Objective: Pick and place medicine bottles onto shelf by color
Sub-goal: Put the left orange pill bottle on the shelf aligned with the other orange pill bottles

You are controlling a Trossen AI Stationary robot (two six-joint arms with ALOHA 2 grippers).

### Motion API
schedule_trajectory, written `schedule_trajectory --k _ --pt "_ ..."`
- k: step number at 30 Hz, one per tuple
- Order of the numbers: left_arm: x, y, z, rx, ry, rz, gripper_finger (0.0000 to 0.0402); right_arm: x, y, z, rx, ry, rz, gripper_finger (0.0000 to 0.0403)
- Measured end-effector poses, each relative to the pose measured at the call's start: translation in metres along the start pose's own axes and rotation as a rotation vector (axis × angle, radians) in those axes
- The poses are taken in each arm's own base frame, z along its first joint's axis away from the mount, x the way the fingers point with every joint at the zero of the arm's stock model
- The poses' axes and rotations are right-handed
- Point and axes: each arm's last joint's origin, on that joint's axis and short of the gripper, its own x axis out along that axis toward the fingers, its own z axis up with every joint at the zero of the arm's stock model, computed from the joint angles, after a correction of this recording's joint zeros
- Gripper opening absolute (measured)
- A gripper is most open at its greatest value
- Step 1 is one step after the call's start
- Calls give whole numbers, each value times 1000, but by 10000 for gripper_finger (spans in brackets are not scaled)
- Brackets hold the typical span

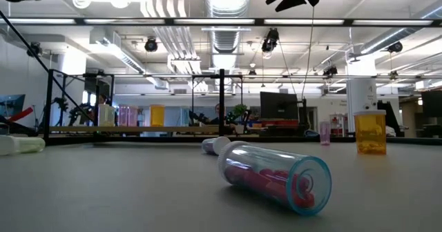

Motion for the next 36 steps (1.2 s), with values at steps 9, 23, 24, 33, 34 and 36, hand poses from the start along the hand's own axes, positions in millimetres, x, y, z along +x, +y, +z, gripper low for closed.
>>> schedule_trajectory --k 9,23,24,33,34,36 --pt "6 0 0 -2 -14 23 302 0 0 0 0 0 0 233" --pt "25 1 2 6 24 10 287 0 0 0 0 0 0 233" --pt "25 1 2 6 31 16 280 0 0 0 0 0 0 233" --pt "26 0 0 9 47 -1 225 0 0 0 0 0 0 233" --pt "26 0 0 9 47 -1 220 0 0 0 0 0 0 233" --pt "26 -1 0 10 50 -6 209 0 0 0 0 0 0 233"
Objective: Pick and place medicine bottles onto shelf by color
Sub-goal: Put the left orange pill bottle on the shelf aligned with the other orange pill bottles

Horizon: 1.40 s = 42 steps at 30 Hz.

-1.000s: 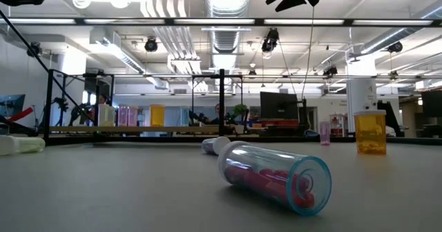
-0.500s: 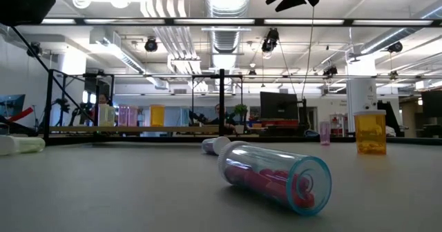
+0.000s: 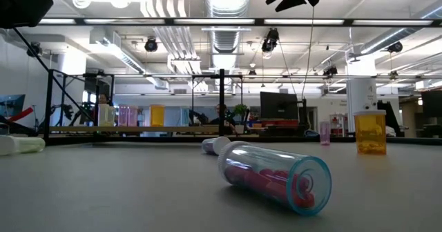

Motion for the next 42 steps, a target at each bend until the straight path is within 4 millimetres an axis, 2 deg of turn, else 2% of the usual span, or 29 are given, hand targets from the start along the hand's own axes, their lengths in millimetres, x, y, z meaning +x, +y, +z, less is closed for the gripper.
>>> schedule_trajectory --k 7,10,13,18,25,35,42 --pt "-5 -4 8 -26 6 -15 194 0 0 0 0 0 0 233" --pt "-11 -10 20 -34 5 -34 193 0 0 0 0 1 0 233" --pt "-18 -17 42 -21 -6 -42 194 0 0 0 0 0 0 233" --pt "-35 -28 90 36 -30 -56 201 0 0 0 0 0 0 233" --pt "-68 -23 164 166 -99 -11 202 0 0 0 0 0 0 233" --pt "-94 3 285 396 -172 44 203 0 0 0 0 0 0 233" --pt "-114 38 344 520 -209 131 203 0 0 0 0 0 0 233"
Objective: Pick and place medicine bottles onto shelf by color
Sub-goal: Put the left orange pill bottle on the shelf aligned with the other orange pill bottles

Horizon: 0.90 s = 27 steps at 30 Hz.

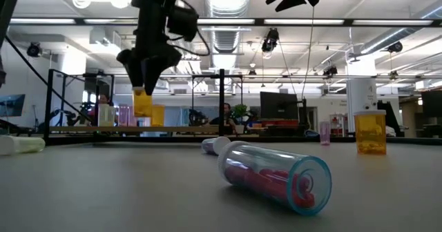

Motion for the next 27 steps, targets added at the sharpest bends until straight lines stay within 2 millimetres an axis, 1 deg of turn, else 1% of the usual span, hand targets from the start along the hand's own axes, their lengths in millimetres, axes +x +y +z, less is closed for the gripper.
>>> schedule_trajectory --k 4,7,11,15,19,27 --pt "4 28 13 33 3 8 203 0 0 0 0 0 0 233" --pt "6 40 20 68 -23 2 203 0 0 0 0 0 0 233" --pt "7 51 28 82 -68 -2 203 0 0 0 0 0 0 233" --pt "11 57 35 94 -93 15 203 0 0 0 0 0 0 233" --pt "18 57 40 101 -75 17 203 0 0 0 0 0 0 233" --pt "19 62 44 89 -77 20 203 0 0 0 0 0 0 233"
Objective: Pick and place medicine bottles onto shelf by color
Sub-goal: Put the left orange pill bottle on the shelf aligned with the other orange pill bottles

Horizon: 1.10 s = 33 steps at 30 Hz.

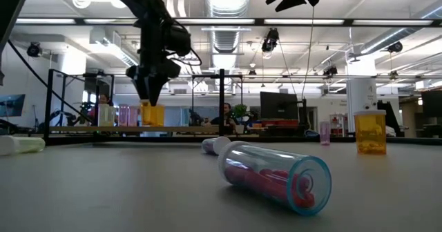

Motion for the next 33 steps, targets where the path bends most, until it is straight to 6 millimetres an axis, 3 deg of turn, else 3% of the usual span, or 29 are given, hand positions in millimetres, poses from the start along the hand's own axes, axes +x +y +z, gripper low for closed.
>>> schedule_trajectory --k 20,33 --pt "1 5 1 -8 -4 -2 204 0 0 0 -1 1 0 233" --pt "1 5 2 -58 -13 -4 238 0 0 0 0 0 0 233"
